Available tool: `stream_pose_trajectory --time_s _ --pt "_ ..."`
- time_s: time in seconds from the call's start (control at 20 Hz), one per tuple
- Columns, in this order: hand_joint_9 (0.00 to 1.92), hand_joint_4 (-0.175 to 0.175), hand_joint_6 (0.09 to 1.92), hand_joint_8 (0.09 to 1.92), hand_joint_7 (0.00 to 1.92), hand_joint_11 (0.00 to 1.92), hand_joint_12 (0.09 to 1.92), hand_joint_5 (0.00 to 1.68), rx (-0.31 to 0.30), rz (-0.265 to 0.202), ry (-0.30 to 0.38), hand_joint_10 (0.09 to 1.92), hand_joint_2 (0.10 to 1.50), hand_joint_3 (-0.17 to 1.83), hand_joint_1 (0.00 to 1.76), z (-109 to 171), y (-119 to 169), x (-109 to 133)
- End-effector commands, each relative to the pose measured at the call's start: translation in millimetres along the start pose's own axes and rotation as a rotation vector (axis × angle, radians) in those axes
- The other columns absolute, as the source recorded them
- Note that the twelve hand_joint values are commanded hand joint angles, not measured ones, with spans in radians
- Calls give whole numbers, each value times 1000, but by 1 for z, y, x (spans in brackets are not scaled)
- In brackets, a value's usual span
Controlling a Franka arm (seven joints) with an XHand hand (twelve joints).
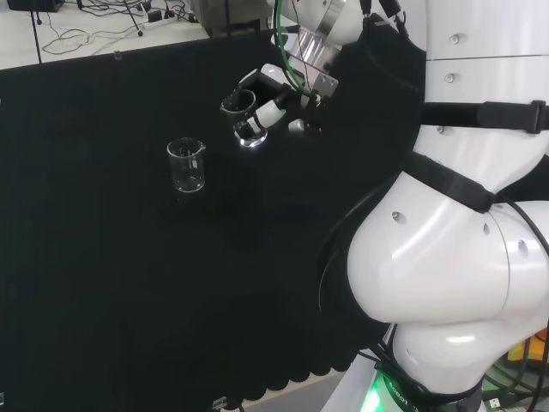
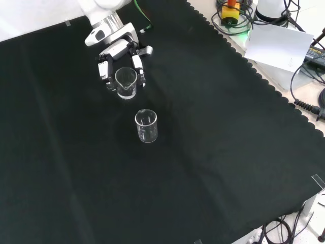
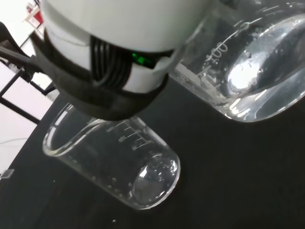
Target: Pour the water from the handheld beaker into the one on the table.
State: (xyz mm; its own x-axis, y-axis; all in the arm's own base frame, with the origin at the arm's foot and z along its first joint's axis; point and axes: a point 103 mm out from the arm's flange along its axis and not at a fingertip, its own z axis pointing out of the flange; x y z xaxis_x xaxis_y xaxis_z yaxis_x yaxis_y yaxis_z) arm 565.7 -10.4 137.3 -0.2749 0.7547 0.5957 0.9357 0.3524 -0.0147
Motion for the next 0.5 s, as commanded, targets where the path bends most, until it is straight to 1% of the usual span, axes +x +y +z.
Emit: stream_pose_trajectory --time_s 0.05,0.2,0.4,0.5 --pt "1309 -175 666 708 1222 1108 828 1207 78 -5 -13 565 776 409 1417 0 -4 17" --pt "1304 -175 679 721 1217 1109 835 1203 150 -8 -46 582 765 434 1417 1 -2 27" --pt "1298 -175 696 734 1212 1111 846 1197 211 -3 -80 606 753 462 1417 4 -2 38" --pt "1296 -175 700 735 1211 1112 848 1196 239 -1 -110 612 751 466 1417 5 -2 43"
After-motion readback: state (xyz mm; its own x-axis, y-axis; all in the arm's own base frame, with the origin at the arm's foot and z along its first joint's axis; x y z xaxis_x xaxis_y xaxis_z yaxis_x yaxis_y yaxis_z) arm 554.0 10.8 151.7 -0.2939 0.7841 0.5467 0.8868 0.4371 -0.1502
